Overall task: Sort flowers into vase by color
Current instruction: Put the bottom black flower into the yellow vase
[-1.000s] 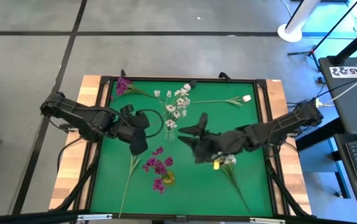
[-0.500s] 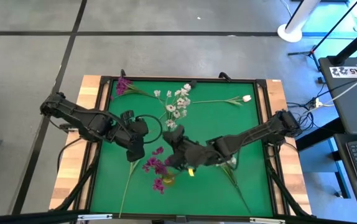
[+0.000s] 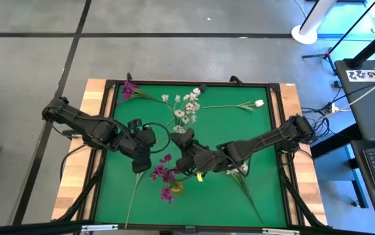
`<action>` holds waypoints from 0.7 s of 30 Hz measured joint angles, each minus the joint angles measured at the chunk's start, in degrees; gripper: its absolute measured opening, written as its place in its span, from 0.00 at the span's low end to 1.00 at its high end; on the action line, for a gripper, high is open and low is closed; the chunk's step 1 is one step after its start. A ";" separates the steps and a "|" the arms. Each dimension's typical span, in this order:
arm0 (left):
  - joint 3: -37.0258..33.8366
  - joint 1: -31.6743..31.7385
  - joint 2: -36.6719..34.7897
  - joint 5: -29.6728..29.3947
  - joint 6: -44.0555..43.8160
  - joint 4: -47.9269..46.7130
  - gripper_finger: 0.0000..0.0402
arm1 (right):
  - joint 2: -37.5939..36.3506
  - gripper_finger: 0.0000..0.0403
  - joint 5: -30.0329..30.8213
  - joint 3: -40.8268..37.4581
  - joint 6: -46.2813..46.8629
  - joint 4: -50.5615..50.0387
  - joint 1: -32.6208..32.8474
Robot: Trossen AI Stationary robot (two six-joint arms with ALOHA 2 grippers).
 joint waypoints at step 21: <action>0.04 -0.25 0.00 3.98 0.02 0.87 0.00 | 0.00 0.05 5.37 -0.02 -1.56 -4.92 0.00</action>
